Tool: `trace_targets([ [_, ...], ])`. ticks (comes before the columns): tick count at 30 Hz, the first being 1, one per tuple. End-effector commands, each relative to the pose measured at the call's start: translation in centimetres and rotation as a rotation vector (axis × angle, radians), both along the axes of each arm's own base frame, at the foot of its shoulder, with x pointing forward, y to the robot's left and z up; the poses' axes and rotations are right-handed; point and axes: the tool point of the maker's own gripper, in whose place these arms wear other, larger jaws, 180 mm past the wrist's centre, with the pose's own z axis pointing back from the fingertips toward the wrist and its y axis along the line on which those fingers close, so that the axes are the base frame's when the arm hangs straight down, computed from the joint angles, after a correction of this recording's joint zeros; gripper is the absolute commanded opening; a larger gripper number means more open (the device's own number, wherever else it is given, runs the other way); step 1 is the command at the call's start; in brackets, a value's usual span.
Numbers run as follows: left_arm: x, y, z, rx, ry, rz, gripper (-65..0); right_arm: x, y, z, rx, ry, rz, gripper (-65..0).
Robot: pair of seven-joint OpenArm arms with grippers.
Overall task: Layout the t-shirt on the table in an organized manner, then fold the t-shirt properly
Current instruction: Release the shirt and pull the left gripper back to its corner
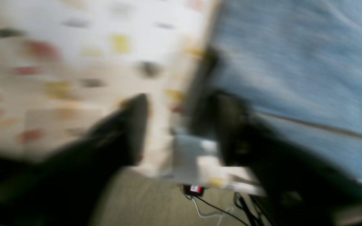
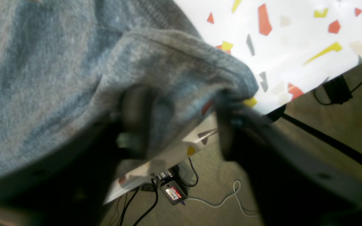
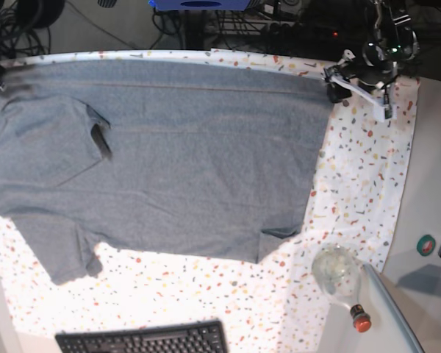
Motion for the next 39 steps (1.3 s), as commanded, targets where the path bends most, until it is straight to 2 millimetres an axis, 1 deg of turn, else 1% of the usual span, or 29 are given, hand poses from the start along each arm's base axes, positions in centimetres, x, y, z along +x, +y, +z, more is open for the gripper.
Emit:
trace_targets([
  [1, 0.6, 1.1, 1.0, 0.023, -0.037, 0.008, -16.1, 0.6, -1.3, 1.3, -0.039, -0.030, -0.002, -27.9],
  [2, 0.7, 1.8, 1.3, 0.033, -0.045, 0.023, -14.3, 0.8, -1.4, 1.7, -0.046, -0.036, 0.000, -27.2],
  [4, 0.6, 3.2, 1.9, 0.052, -0.057, 0.058, -14.0, -0.2, -1.4, 2.2, -0.057, -0.052, -0.037, -27.5],
  [6, 0.7, 4.5, 2.7, 0.074, -0.077, 0.089, -14.0, 0.0, -1.8, 4.4, -0.110, -0.101, -0.061, -27.3],
  [8, 1.2, 5.0, 3.8, 0.093, -0.108, 0.095, -14.0, 0.4, -2.1, 6.3, -0.156, -0.139, -0.064, -27.3],
  [10, 1.7, 5.2, 4.9, 0.108, -0.135, 0.091, -14.2, 1.4, -2.6, 7.7, -0.190, -0.166, -0.048, -27.3],
  [12, 2.3, 4.9, 5.5, 0.113, -0.155, 0.079, -16.0, 4.1, -3.7, 9.4, -0.217, -0.226, -0.043, -27.3],
  [13, 3.0, 4.8, 6.0, 0.112, -0.176, 0.076, -19.7, 5.4, -4.5, 9.9, -0.221, -0.250, -0.046, -27.3],
  [14, 3.4, 4.6, 6.1, 0.108, -0.186, 0.078, -24.5, 6.4, -4.9, 9.7, -0.207, -0.259, -0.045, -27.3],
  [15, 3.6, 4.6, 6.2, 0.108, -0.190, 0.078, -31.4, 8.4, -5.4, 9.7, -0.194, -0.272, -0.023, -27.2],
  [16, 3.6, 4.6, 6.2, 0.106, -0.192, 0.079, -40.2, 10.5, -6.0, 9.7, -0.184, -0.270, 0.014, -27.2],
  [17, 3.6, 4.6, 6.2, 0.104, -0.192, 0.080, -48.2, 12.0, -6.2, 9.0, -0.159, -0.249, 0.045, -27.2],
  [18, 3.6, 4.6, 6.2, 0.104, -0.192, 0.080, -57.8, 13.4, -6.5, 8.2, -0.136, -0.225, 0.075, -27.2],
  [19, 3.6, 4.5, 6.1, 0.100, -0.193, 0.084, -65.0, 15.3, -6.9, 8.1, -0.124, -0.230, 0.095, -27.2],
  [20, 3.4, 4.4, 6.0, 0.088, -0.194, 0.095, -65.0, 16.8, -7.2, 7.8, -0.112, -0.237, 0.104, -27.2],
  [23, 3.4, 4.2, 6.1, 0.072, -0.196, 0.089, -65.0, 19.3, -8.1, 6.6, -0.102, -0.262, 0.103, -27.2],
  [24, 3.0, 4.3, 5.9, 0.068, -0.188, 0.091, -65.0, 19.9, -8.2, 6.0, -0.097, -0.265, 0.100, -27.0],
  [25, 2.7, 4.4, 5.7, 0.066, -0.183, 0.097, -65.0, 20.2, -8.0, 5.0, -0.082, -0.251, 0.104, -27.0],
  [27, 2.6, 4.5, 5.7, 0.062, -0.182, 0.100, -65.0, 20.9, -7.5, 3.6, -0.064, -0.227, 0.112, -27.0],
  [29, 2.6, 4.4, 5.6, 0.064, -0.180, 0.100, -65.0, 20.6, -6.9, 2.0, -0.052, -0.200, 0.108, -27.0],
  [31, 2.5, 4.4, 5.6, 0.062, -0.179, 0.100, -65.0, 20.1, -6.9, 0.9, -0.074, -0.188, 0.088, -27.0],
  [33, 2.5, 4.4, 5.6, 0.062, -0.179, 0.100, -65.0, 19.8, -6.9, 0.6, -0.100, -0.184, 0.091, -26.9],
  [35, 2.6, 4.4, 5.6, 0.064, -0.180, 0.100, -65.0, 19.9, -5.7, -0.3, -0.090, -0.173, 0.106, -27.0],
  [37, 2.6, 4.5, 5.7, 0.067, -0.180, 0.099, -65.0, 19.2, -5.6, -0.8, -0.088, -0.164, 0.105, -27.3],
  [39, 2.7, 4.5, 5.7, 0.067, -0.182, 0.099, -65.0, 19.1, -5.4, -0.9, -0.086, -0.163, 0.107, -28.1],
])
